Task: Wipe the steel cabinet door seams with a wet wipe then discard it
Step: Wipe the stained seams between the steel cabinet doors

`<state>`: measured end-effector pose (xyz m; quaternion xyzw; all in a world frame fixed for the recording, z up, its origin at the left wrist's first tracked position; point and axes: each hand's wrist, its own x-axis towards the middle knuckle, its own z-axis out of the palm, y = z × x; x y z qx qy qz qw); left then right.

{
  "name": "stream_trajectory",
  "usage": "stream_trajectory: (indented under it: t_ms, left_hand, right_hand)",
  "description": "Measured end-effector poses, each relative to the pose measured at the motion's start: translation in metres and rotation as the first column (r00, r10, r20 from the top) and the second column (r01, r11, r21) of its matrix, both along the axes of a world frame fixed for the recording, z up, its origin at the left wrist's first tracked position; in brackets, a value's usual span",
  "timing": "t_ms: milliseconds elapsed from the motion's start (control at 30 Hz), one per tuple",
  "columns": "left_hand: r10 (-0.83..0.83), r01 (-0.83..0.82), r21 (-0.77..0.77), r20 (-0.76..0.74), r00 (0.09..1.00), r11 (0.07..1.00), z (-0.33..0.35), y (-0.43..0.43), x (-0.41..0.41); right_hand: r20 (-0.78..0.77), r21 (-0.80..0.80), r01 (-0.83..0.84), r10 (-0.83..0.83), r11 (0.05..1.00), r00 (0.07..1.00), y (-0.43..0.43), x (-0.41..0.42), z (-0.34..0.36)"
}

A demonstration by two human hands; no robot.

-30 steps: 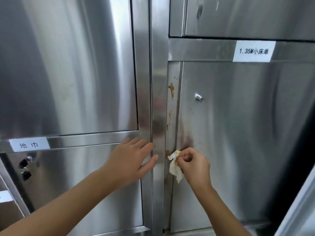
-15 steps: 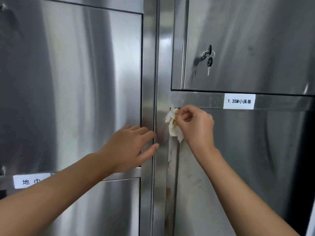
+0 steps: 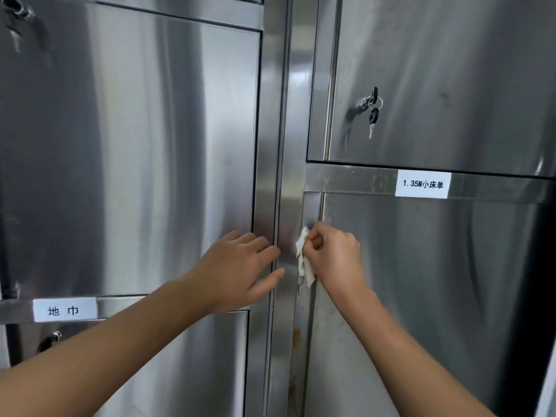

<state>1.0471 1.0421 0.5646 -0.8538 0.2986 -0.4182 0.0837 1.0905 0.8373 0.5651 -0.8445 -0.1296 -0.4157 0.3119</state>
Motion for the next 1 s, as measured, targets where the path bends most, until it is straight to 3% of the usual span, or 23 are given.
stream_trajectory:
  t_ms: [300,533,700,800,1000]
  left_hand:
    - [-0.006,0.006,0.004,-0.004,1.0,1.0,-0.003,-0.001,-0.001]
    - [-0.021,0.021,0.004,0.014,1.0,1.0,-0.013,0.0,-0.002]
    - [-0.031,0.031,-0.008,0.046,0.998,0.999,-0.029,0.004,-0.004]
    - [-0.036,0.036,-0.001,0.028,0.999,0.999,-0.034,0.006,-0.005]
    - [-0.055,0.055,-0.004,0.033,0.998,0.998,-0.034,0.009,-0.006]
  right_hand:
    - [0.117,0.072,-0.007,-0.002,0.997,0.993,-0.006,0.002,0.04]
    - [0.044,0.032,0.012,-0.013,0.999,0.999,0.004,0.005,0.007]
    - [-0.134,-0.031,0.009,-0.013,0.999,0.991,0.003,-0.006,-0.05]
    - [-0.152,0.007,-0.002,0.003,1.0,0.988,0.0,-0.005,-0.057]
    - [0.048,0.071,-0.002,-0.001,0.997,0.999,-0.001,-0.003,-0.012]
